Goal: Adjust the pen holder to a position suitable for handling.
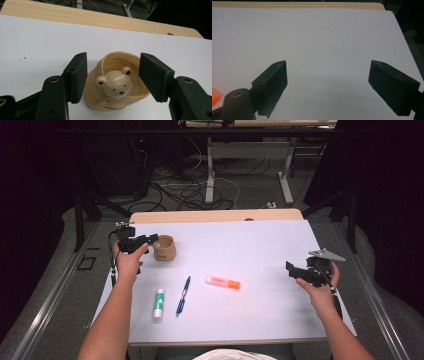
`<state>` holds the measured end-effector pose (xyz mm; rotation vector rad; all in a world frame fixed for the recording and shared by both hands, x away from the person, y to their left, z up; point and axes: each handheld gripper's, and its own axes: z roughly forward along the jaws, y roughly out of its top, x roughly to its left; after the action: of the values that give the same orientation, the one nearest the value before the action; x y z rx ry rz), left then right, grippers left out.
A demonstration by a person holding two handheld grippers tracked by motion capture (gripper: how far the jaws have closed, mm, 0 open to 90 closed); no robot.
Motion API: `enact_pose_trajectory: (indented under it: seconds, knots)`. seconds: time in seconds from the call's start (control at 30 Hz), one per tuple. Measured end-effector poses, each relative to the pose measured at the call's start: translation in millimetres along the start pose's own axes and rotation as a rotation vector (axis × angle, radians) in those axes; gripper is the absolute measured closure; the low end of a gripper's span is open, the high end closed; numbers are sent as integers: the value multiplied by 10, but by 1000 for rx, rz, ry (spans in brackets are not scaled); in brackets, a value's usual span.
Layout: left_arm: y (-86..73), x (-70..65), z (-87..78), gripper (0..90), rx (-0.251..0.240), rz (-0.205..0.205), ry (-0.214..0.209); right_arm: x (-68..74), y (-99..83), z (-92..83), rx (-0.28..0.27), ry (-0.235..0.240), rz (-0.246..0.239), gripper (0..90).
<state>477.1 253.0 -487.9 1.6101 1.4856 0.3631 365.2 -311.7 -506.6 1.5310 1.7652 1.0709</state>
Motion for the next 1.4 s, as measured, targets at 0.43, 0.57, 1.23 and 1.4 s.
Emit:
enact_pose_trajectory:
  seconds: [0.43,0.57,1.23,1.4]
  knots:
    - [-18,-8,93,467,54,23,-24,10,-9,9,10,8,-7,149]
    - [-31,-20,103,494,68,43,-14,8,-13,15,15,10,-8,149]
    - [-41,-68,60,563,93,57,-2,28,-24,36,34,12,-14,149]
    - [-43,-119,66,565,82,80,11,34,-28,43,37,10,-7,149]
